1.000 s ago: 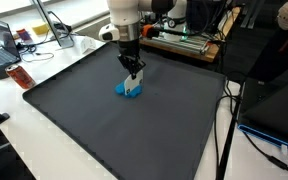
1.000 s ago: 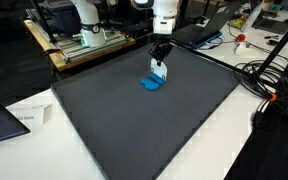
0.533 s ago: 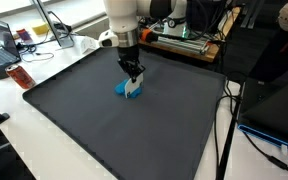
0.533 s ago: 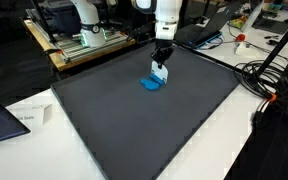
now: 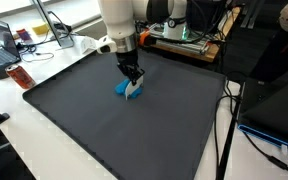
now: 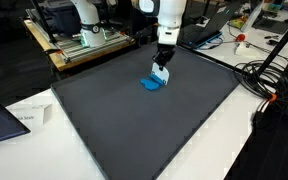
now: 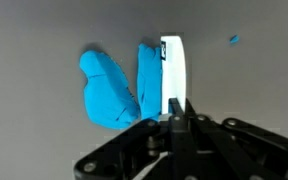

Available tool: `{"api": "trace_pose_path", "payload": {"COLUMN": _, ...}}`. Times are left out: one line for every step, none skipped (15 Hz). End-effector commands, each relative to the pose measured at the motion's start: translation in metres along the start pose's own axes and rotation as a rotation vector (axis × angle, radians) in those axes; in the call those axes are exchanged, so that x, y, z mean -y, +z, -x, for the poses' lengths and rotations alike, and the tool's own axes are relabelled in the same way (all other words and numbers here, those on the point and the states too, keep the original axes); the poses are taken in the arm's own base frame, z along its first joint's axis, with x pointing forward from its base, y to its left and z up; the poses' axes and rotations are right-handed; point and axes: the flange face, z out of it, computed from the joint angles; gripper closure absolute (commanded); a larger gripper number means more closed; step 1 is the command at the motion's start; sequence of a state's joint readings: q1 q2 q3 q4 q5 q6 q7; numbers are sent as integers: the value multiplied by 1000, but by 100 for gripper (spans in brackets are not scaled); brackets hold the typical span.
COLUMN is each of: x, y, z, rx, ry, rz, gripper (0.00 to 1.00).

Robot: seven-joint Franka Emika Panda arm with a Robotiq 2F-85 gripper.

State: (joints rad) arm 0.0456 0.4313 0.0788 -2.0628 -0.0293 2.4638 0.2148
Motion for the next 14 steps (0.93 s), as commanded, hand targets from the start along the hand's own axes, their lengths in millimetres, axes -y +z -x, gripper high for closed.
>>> {"api": "trace_pose_path", "payload": {"x": -4, "y": 40, "z": -9, "rx": 14, "ry": -9, "rz": -3, "gripper": 99}}
{"api": "trace_pose_path", "payload": {"x": -5, "y": 40, "z": -11, "rx": -4, "ry": -9, "rz": 3, "gripper": 99}}
{"api": "trace_pose_path", "payload": {"x": -6, "y": 39, "z": -12, "rx": -16, "ry": -6, "rz": 6, "gripper": 99}}
{"api": "trace_pose_path", "payload": {"x": -7, "y": 37, "z": -14, "rx": -39, "ry": -5, "rz": 8, "gripper": 99}}
{"api": "trace_pose_path", "payload": {"x": -7, "y": 35, "z": -16, "rx": -68, "ry": -11, "rz": 13, "gripper": 99}}
{"api": "trace_pose_path", "payload": {"x": -7, "y": 32, "z": -18, "rx": -90, "ry": -9, "rz": 5, "gripper": 99}}
{"api": "trace_pose_path", "payload": {"x": -7, "y": 30, "z": -19, "rx": -118, "ry": -9, "rz": 10, "gripper": 99}}
{"api": "trace_pose_path", "payload": {"x": -7, "y": 28, "z": -20, "rx": -142, "ry": -9, "rz": 6, "gripper": 99}}
{"api": "trace_pose_path", "payload": {"x": -7, "y": 27, "z": -21, "rx": -166, "ry": -8, "rz": 7, "gripper": 99}}
{"api": "trace_pose_path", "payload": {"x": -8, "y": 26, "z": -23, "rx": -189, "ry": -7, "rz": 8, "gripper": 99}}
{"api": "trace_pose_path", "payload": {"x": -9, "y": 25, "z": -24, "rx": -212, "ry": -7, "rz": 12, "gripper": 99}}
{"api": "trace_pose_path", "payload": {"x": -10, "y": 25, "z": -26, "rx": -227, "ry": -6, "rz": 10, "gripper": 99}}
{"api": "trace_pose_path", "payload": {"x": -11, "y": 26, "z": -26, "rx": -216, "ry": -1, "rz": -1, "gripper": 99}}
{"api": "trace_pose_path", "payload": {"x": -11, "y": 28, "z": -26, "rx": -202, "ry": -6, "rz": 6, "gripper": 99}}
